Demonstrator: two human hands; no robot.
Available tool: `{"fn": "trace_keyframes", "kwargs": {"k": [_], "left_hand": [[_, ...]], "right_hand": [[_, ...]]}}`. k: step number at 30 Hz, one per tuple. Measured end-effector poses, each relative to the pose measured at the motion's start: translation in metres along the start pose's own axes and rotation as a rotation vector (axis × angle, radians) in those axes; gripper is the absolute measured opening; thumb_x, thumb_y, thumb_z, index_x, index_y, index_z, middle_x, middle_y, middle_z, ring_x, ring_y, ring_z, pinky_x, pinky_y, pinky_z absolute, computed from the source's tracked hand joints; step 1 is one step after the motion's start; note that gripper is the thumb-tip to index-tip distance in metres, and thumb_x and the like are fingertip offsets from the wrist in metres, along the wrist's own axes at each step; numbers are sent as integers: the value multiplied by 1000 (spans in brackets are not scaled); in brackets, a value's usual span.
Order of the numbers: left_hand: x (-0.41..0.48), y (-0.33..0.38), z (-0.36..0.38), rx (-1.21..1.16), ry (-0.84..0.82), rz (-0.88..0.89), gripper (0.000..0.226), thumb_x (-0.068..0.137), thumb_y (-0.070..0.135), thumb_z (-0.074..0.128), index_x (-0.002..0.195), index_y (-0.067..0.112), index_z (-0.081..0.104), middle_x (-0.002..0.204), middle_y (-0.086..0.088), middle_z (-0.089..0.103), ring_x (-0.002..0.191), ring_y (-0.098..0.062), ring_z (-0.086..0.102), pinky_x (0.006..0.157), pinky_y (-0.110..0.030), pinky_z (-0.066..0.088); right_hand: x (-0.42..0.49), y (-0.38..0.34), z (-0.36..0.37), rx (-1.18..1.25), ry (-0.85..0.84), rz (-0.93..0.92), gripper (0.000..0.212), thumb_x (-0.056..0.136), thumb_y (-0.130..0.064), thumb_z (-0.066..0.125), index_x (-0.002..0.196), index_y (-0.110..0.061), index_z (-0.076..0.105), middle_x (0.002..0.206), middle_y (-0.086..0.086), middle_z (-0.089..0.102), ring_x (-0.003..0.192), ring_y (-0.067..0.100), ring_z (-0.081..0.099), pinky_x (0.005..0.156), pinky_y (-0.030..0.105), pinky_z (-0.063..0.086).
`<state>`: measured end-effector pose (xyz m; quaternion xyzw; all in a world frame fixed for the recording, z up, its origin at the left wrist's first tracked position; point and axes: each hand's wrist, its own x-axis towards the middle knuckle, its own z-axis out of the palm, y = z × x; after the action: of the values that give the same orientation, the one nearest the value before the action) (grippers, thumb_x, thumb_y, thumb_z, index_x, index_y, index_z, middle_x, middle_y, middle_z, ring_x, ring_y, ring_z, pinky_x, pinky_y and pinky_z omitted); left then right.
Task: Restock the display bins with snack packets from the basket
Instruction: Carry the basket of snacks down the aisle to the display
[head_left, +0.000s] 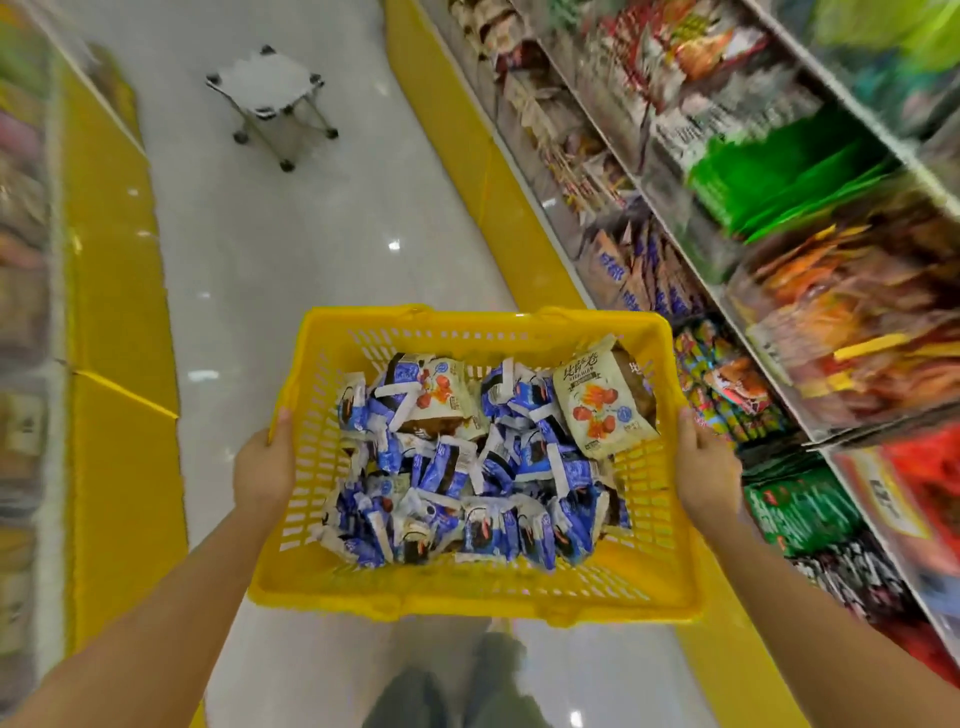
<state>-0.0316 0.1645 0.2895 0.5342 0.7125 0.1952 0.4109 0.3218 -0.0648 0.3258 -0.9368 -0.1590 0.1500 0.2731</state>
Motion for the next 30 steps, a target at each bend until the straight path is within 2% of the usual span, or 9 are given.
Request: {"fn": "trace_keyframes", "kwargs": {"k": [3, 6, 8, 12, 14, 16, 19, 24, 30], "left_hand": [[23, 41, -20, -77, 39, 33, 63, 95, 54, 32, 109, 1, 62, 104, -20, 62, 102, -38, 55, 92, -49, 43], [52, 81, -35, -148, 54, 81, 63, 95, 55, 32, 111, 2, 62, 107, -22, 63, 103, -38, 57, 93, -51, 44], [70, 109, -42, -185, 96, 80, 57, 95, 53, 35, 104, 3, 63, 103, -20, 63, 101, -37, 58, 92, -51, 45], [104, 156, -55, -242, 142, 73, 56, 95, 52, 37, 87, 2, 60, 86, -23, 61, 79, -29, 56, 78, -53, 47], [125, 172, -63, -261, 171, 73, 54, 96, 49, 38, 84, 0, 59, 77, -19, 59, 73, -28, 53, 69, -47, 46], [147, 185, -69, -262, 198, 86, 49, 97, 46, 38, 67, 8, 47, 60, -6, 46, 60, -21, 41, 58, -35, 34], [186, 199, -80, -252, 215, 77, 47, 97, 45, 38, 58, 20, 35, 54, 0, 35, 51, -15, 31, 50, -30, 24], [268, 218, -101, -289, 218, 38, 46, 97, 47, 37, 70, 11, 50, 60, -3, 45, 57, -18, 39, 52, -30, 30], [367, 261, -121, -299, 198, 22, 53, 96, 47, 37, 102, 1, 61, 79, -7, 58, 74, -23, 52, 65, -34, 38]], "right_hand": [[21, -56, -12, 24, 47, -62, 52, 94, -58, 30, 54, -25, 31, 57, 2, 38, 50, 21, 37, 49, 29, 22], [49, -109, -19, 44, 71, -129, 56, 96, -54, 31, 53, -17, 27, 51, 3, 34, 46, 19, 32, 47, 29, 16], [72, -141, -19, 72, 75, -171, 56, 97, -52, 31, 56, -13, 29, 52, 6, 35, 48, 20, 34, 48, 31, 20], [118, -209, -12, 127, 56, -222, 57, 96, -54, 31, 57, -13, 31, 53, 6, 37, 50, 20, 35, 51, 31, 22], [137, -242, -3, 131, 34, -244, 58, 95, -56, 31, 58, -11, 32, 54, 9, 37, 50, 21, 35, 52, 31, 21], [153, -274, 10, 151, 11, -270, 58, 95, -57, 32, 57, -13, 30, 53, 8, 34, 50, 19, 31, 52, 30, 19], [171, -325, 33, 141, -12, -310, 56, 96, -54, 34, 54, -17, 23, 50, 2, 27, 47, 17, 25, 51, 30, 15], [201, -407, 79, 106, -58, -337, 54, 97, -49, 34, 55, -17, 23, 51, 2, 27, 48, 16, 25, 51, 30, 14], [239, -493, 125, 42, -33, -335, 52, 98, -49, 32, 53, -23, 26, 45, -1, 29, 43, 15, 27, 46, 27, 15]]}}
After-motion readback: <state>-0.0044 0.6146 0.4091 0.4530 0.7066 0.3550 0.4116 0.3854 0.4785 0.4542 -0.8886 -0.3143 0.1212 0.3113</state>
